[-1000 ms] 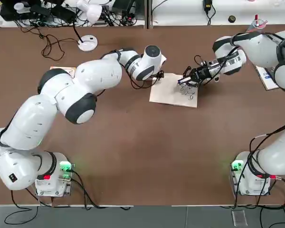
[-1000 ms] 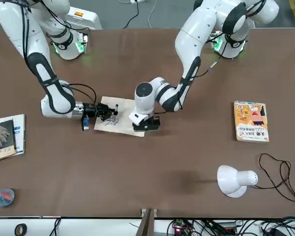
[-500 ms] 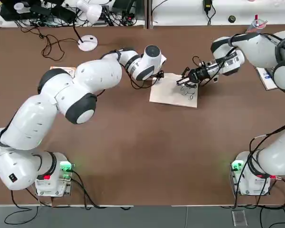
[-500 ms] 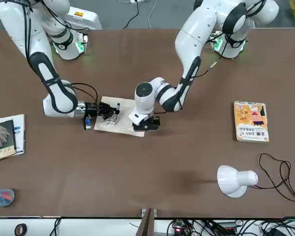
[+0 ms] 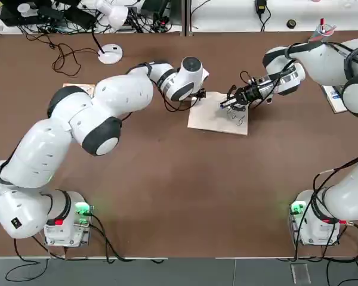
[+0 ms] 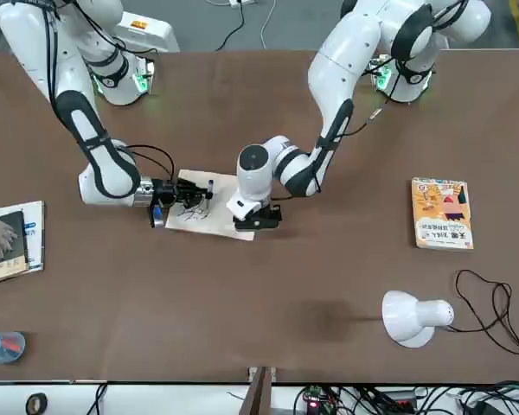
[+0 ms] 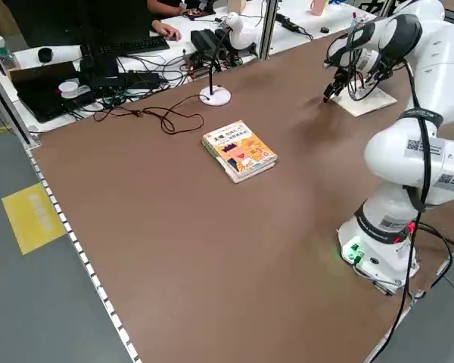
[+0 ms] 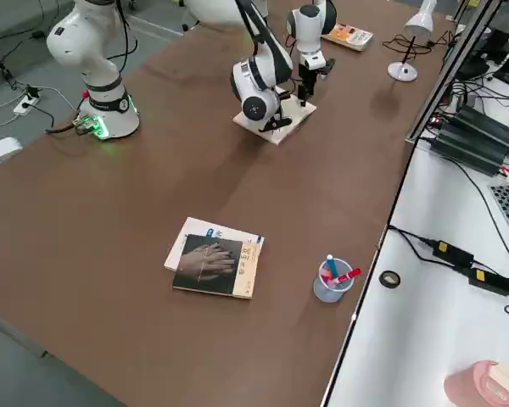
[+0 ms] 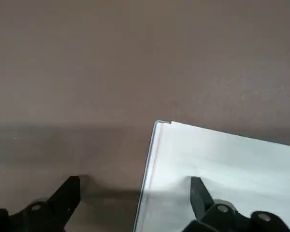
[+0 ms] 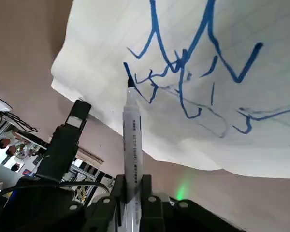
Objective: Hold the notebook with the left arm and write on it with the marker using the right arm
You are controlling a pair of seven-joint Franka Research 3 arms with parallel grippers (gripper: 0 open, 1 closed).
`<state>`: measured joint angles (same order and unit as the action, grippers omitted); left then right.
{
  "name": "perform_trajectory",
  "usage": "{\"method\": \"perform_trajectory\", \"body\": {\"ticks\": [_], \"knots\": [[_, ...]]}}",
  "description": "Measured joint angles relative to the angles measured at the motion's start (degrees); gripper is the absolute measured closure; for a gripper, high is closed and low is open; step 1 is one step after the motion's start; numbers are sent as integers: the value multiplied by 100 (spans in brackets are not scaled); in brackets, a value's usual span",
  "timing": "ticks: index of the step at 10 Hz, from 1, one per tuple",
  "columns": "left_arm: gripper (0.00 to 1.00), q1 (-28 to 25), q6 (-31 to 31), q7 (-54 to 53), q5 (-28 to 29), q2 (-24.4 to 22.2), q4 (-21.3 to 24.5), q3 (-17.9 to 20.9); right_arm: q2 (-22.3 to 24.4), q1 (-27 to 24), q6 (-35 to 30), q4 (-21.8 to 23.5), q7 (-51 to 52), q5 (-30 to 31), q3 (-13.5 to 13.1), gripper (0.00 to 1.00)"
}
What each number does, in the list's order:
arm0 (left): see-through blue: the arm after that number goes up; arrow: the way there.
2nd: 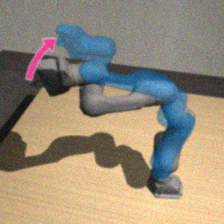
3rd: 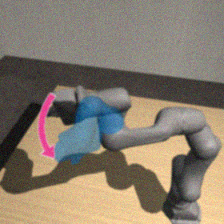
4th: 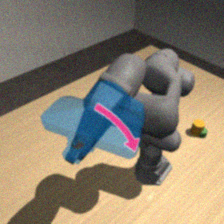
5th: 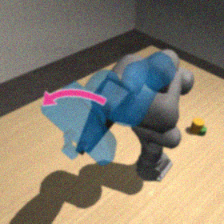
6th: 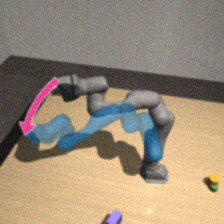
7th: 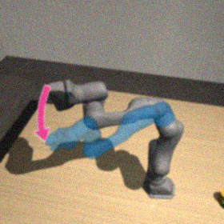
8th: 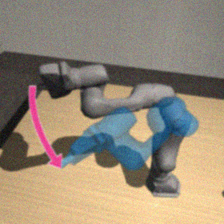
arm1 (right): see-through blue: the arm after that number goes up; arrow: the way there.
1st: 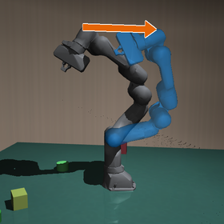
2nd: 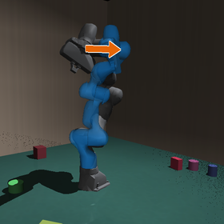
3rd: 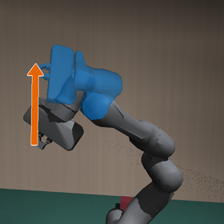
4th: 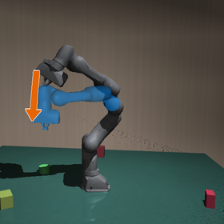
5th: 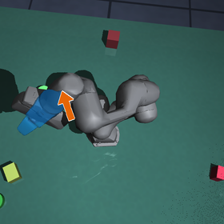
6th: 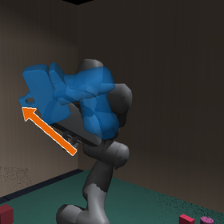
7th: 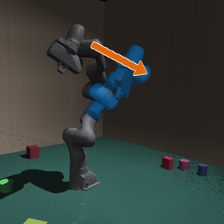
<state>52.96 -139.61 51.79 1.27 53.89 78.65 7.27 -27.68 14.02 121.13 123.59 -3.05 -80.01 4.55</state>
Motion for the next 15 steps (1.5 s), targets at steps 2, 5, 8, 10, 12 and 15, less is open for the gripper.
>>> {"method": "perform_trajectory", "body": {"ticks": [2, 5, 8, 10, 12, 15], "knots": [[0, 0, 0, 0, 0, 0, 0, 0, -4, 2, 0, 0, 1, -4, 1, 83], [0, 0, 0, 0, 0, 0, 0, 0, -20, 59, 0, 1, 20, -130, 5, 83], [0, 0, 0, 0, 0, 0, 0, 0, -74, 174, 19, -6, 130, -307, 8, 83], [0, 0, 0, 0, 0, 0, 0, 0, -84, 207, 50, -12, 145, -320, 7, 83], [0, 0, 0, 0, 0, 0, 0, 0, -91, 229, 72, -17, 147, -336, 7, 83], [0, 0, 0, 0, 0, 0, 0, 0, -138, 267, 74, -14, 259, -510, 8, 83]]}}
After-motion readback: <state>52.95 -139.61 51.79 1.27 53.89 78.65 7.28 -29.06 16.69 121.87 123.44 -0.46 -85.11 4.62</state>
